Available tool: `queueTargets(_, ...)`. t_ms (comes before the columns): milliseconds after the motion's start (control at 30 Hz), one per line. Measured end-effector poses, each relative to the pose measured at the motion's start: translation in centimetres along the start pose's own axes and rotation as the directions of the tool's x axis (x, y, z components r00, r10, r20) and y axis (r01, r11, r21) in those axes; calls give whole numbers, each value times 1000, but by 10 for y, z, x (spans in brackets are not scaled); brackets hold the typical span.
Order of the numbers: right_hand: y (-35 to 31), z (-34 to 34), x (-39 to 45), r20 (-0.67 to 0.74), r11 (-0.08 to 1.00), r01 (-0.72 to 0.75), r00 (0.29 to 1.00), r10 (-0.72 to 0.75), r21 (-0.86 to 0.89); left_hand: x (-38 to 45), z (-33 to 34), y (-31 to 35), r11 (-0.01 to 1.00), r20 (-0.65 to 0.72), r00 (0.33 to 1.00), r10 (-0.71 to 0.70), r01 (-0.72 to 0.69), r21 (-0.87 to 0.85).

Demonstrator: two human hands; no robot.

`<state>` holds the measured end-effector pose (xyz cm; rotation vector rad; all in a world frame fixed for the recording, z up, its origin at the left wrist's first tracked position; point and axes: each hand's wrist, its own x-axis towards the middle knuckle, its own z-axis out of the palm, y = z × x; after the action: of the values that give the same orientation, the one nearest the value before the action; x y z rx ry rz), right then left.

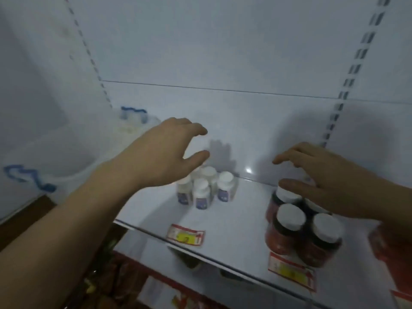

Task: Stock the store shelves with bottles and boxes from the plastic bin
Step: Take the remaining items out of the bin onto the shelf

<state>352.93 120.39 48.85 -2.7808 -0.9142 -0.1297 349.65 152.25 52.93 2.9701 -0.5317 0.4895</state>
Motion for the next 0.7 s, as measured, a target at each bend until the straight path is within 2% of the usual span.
queueTargets(100,-49,6,75,-4,990,138,990,-138,32,-34,-33,-82,981,20,985,-170,168,97)
queueTargets(200,-101,12,147,10,966,252,968,-253,55,-60,-53,-157,944,106,943,-314,299,138)
queueTargets(333,-164,25,238,6,923,380,925,-381,50,-79,-52,-240,923,333,864,-377,319,217)
queueTargets(400,-194,30,279,52,925,378,924,-379,39,-82,-48,-270,926,440,815,-376,310,216)
queueTargets(467,-224,40,318,118,922,386,916,-383,-5,-82,-42,-295,930,501,784,-366,310,195)
queueTargets(533,-255,54,351,221,894,444,879,-423,-58,-82,-31,-314,936,521,778,-351,305,174)
queueTargets(633,-296,85,382,487,853,516,767,-418,-81,-81,-10,-330,942,544,770,-333,299,154)
queueTargets(700,-314,114,393,669,837,527,676,-308,-147,-81,3,-336,947,569,758,-319,284,151)
